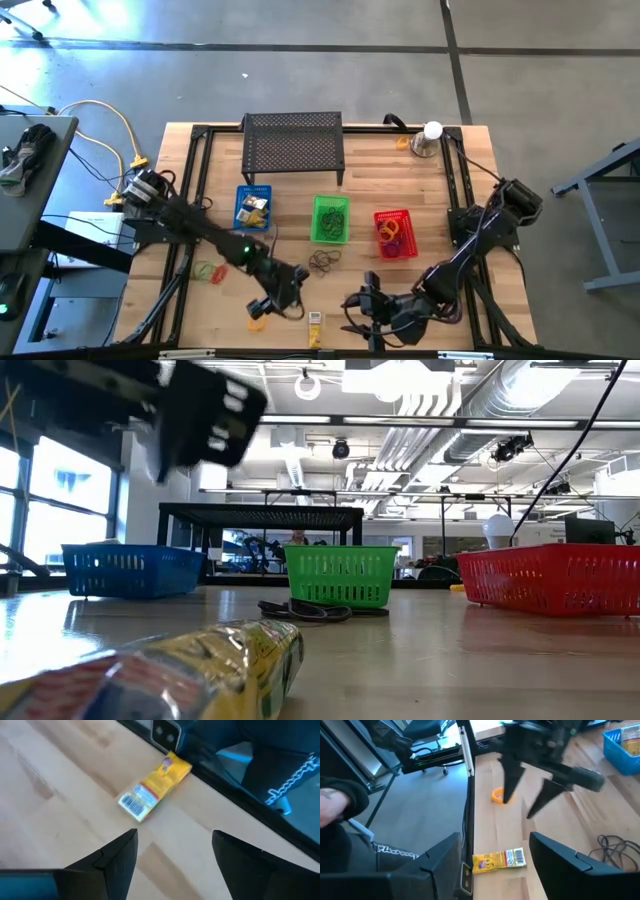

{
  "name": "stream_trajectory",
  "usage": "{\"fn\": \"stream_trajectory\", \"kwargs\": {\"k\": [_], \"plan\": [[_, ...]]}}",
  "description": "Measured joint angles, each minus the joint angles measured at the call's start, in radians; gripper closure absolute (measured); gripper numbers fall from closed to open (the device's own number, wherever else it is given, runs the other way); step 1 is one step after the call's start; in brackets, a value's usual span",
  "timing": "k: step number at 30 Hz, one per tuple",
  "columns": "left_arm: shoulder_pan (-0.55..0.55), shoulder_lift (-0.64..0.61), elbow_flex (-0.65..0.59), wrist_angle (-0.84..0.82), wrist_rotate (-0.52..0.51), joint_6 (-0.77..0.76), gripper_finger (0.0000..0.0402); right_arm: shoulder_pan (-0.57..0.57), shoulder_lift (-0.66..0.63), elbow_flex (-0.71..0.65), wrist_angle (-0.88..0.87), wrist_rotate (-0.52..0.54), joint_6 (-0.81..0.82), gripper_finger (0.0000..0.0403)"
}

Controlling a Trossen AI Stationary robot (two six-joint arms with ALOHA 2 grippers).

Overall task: Pick & Place Office Desk Supplies
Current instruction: Put the crayon box into the blue bin

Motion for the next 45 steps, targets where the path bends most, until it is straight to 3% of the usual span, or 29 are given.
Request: {"fn": "stream_trajectory", "kwargs": {"k": [6, 14, 20, 30, 38, 45], "plan": [[0.068, 0.0, -0.096, 0.13, 0.155, 0.048, 0.0152, 0.0, 0.0, 0.0, 0.0, 0.008, -0.008, 0.0179], [0.12, 0.0, -0.165, 0.315, 0.079, -0.035, 0.0152, -0.019, 0.0, 0.0, -0.004, 0.004, -0.042, 0.0179], [0.118, 0.088, -0.166, 0.467, 0.03, -0.046, 0.0152, -0.016, 0.0, 0.0, -0.005, 0.002, -0.056, 0.0179], [0.102, 0.241, -0.165, 0.683, 0.1, 0.004, 0.0152, -0.016, 0.001, 0.0, -0.004, 0.0, -0.059, 0.0179], [0.125, 0.318, -0.16, 0.833, 0.24, 0.01, 0.0152, -0.021, 0.001, 0.0, 0.009, 0.003, -0.063, 0.0179], [0.122, 0.328, -0.16, 0.814, 0.211, -0.009, 0.0152, -0.051, 0.001, 0.0, 0.046, -0.006, -0.063, 0.0179]]}}
